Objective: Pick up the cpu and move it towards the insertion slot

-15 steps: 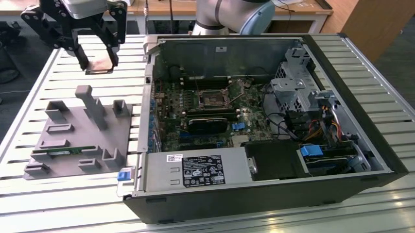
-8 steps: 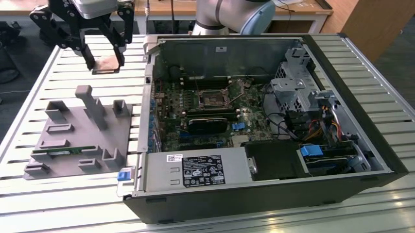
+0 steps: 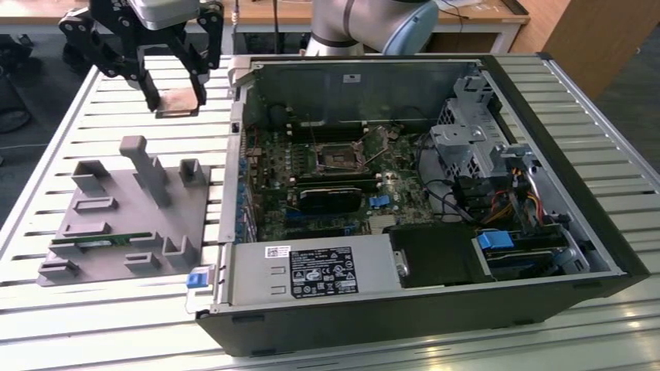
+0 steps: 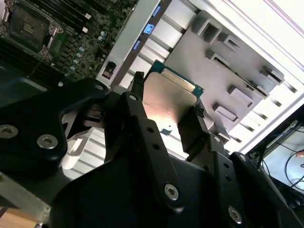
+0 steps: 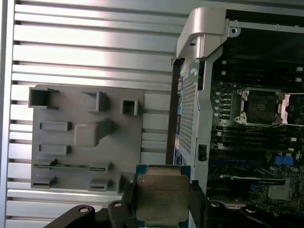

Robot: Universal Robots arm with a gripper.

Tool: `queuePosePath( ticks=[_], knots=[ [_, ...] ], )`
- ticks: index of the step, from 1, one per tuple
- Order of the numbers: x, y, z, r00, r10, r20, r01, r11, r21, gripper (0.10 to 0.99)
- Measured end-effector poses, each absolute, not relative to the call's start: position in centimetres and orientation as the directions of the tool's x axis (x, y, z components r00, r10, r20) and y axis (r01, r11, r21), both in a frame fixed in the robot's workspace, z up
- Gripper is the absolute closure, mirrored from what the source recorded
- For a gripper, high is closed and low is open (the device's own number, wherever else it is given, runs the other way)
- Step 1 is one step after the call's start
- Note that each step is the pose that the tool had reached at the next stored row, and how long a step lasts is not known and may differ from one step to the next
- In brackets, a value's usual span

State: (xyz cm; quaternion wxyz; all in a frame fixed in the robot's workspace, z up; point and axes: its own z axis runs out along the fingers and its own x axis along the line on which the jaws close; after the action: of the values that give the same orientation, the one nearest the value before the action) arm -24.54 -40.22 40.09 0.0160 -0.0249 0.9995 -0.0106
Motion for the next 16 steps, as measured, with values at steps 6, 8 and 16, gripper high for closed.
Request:
queuePosePath(
  ticks=[6,8,16],
  knots=[
    [-23.8,-40.2,40.1,-0.998,-0.050,-0.032,-0.050,0.999,-0.022,0.545],
    [-23.6,-40.2,40.1,-0.998,-0.050,-0.032,-0.050,0.999,-0.022,0.545],
    [-22.6,-40.2,40.1,-0.998,-0.050,-0.031,-0.050,0.999,-0.022,0.545]
  ],
)
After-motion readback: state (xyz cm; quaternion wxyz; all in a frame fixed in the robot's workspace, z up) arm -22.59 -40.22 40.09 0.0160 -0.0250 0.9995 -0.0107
